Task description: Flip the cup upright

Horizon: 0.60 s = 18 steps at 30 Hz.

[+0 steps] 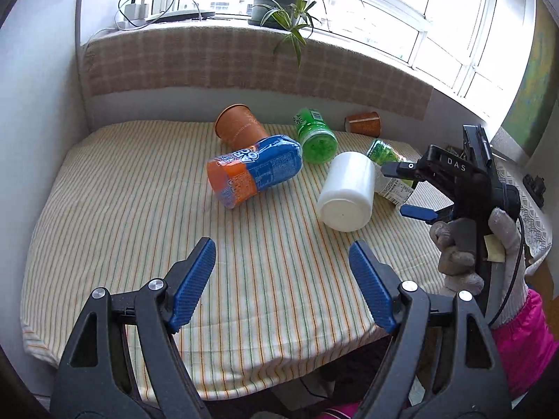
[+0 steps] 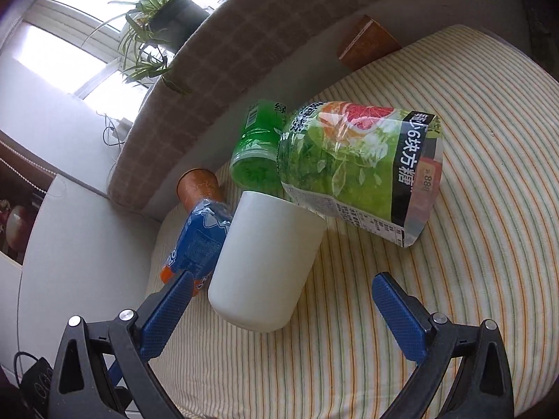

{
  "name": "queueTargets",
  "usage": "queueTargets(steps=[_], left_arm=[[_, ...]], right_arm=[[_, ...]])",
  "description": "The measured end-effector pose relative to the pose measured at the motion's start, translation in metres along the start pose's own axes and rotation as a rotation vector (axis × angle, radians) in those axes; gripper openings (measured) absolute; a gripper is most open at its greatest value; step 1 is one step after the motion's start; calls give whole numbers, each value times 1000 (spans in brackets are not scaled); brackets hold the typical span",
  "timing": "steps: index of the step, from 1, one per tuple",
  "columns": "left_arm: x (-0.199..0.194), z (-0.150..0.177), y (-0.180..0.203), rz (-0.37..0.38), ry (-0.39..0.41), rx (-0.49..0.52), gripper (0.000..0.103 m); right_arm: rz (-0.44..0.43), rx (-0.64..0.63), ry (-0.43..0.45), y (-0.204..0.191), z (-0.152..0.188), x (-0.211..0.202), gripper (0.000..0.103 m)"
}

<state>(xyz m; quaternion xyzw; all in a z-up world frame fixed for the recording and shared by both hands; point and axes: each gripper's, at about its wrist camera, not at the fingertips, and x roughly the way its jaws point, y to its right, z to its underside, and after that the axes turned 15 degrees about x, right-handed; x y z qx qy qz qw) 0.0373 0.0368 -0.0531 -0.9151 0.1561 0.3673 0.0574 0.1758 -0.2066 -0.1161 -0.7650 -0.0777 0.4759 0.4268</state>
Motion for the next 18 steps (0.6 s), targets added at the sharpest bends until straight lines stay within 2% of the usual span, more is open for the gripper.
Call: queueTargets(steps=[4,11,18], left_arm=[[-4,3,3,-49,5,30,81],[-7,8,-2,-41,27,23,81],[-8,11,-11,-41,34,4,81]], right_arm=[[11,63,-35,-3,-11,25,103],[40,102,-71,-8,-20,52,102],[67,111,-92,-13,-26,69,92]])
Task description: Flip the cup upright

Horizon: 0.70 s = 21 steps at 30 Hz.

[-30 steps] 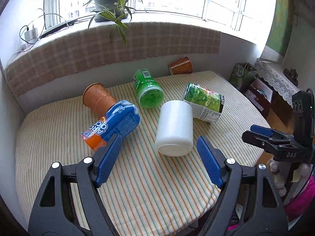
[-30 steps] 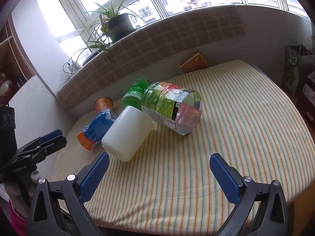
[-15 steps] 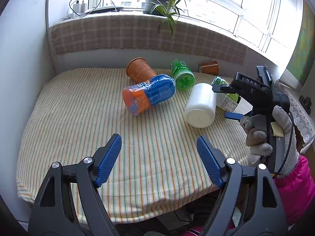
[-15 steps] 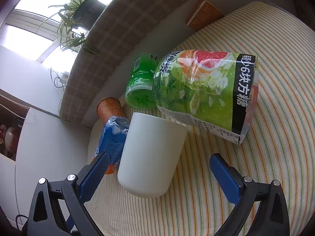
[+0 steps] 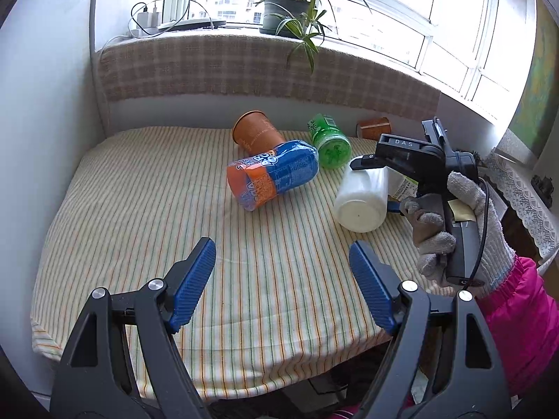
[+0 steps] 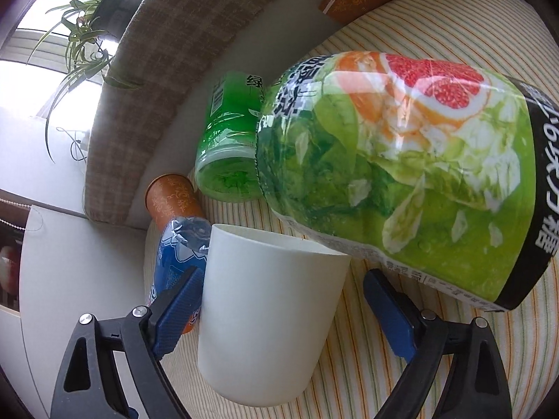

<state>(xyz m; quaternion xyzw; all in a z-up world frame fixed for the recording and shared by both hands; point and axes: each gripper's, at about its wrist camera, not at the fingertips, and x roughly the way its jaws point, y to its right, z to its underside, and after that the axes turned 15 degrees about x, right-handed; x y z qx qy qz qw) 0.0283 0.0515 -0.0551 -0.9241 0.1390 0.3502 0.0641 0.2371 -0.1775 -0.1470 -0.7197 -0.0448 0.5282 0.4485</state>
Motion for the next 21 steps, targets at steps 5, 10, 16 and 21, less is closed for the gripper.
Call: queueTargets(steps=[5,10,16,21], left_arm=[[0,1,-2,2,1,-8,81],[0,0,-1,14,7,-14,81],[2,-3,5,33,8,-10,81],[1,-3,10,39,10,-3,81]], right_arm=[[-15,-25,-30,-9,4,4,80],[3,-265,91,-35,28,-11,80],[94,-658,310,-63,73,-18,79],[132,-891,378,-68,107,-14,79]])
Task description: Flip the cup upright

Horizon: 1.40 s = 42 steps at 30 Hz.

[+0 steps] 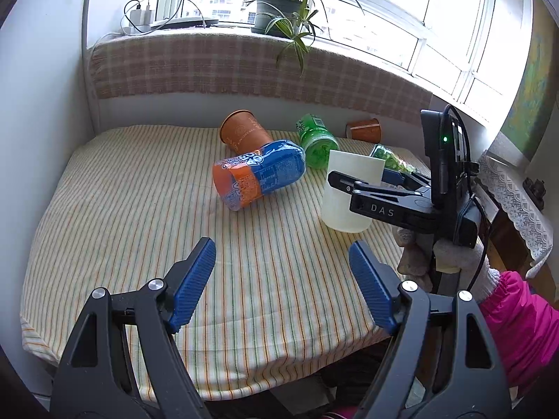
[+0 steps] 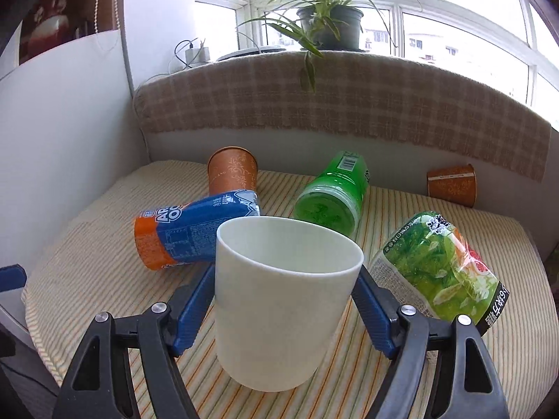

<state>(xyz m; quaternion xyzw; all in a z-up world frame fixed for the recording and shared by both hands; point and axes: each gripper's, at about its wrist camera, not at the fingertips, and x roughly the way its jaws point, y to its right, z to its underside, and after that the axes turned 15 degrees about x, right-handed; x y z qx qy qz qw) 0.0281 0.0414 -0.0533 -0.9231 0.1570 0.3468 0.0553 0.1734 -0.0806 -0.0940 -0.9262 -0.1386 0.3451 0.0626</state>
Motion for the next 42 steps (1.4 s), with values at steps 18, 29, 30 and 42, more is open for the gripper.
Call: queueTargets(steps=[18,29,30,42], left_arm=[[-5,-4,17,8,28,33,81],[-15,-15,44,-89,181,91,81],[-16,-16,46,-99,196,94,81],[-35,-26,55,-221,342,77,103]], right_arm=[[-98,74,34,17,39,-71,94],[38,181,135,41,52,-139,97],[56,190,152,43,52,-145,98],[199,224,283,54,46,-180,103]])
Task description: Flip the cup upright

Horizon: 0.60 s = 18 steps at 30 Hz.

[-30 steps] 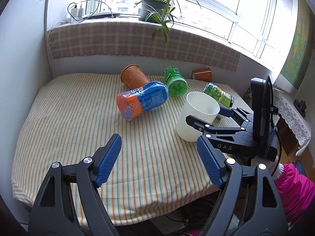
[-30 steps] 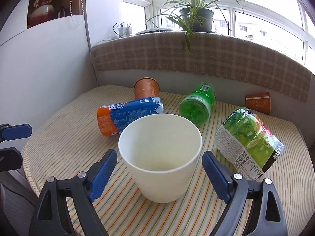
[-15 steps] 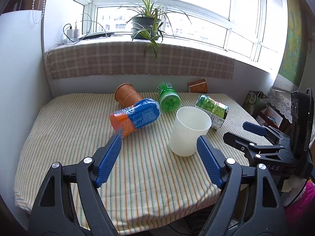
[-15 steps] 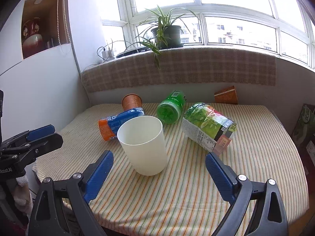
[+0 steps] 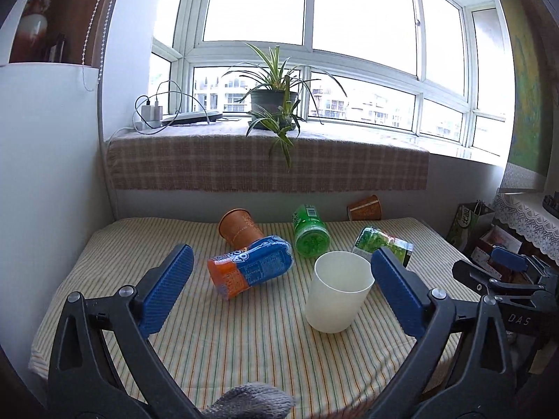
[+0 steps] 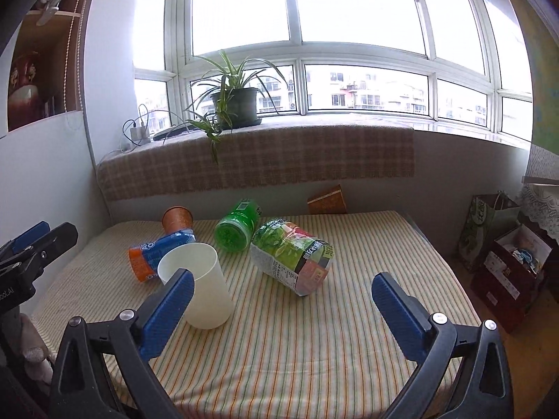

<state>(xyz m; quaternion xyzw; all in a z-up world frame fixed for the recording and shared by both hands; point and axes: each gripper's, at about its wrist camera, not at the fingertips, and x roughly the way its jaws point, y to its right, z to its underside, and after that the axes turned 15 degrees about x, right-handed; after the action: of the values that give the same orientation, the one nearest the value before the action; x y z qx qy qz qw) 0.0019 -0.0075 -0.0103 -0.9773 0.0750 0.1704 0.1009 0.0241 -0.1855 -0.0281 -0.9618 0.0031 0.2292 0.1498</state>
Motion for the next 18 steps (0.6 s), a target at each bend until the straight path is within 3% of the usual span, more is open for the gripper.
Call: queueTargets(steps=[5,18], left_arm=[[-3,1,4,-28,1,46,103],[-8,-1,-2,-43,10,13,103]], right_arm=[[12,-9,23,-2,-3,-1,103],[10,-3,42,-2,-6,-3,103]])
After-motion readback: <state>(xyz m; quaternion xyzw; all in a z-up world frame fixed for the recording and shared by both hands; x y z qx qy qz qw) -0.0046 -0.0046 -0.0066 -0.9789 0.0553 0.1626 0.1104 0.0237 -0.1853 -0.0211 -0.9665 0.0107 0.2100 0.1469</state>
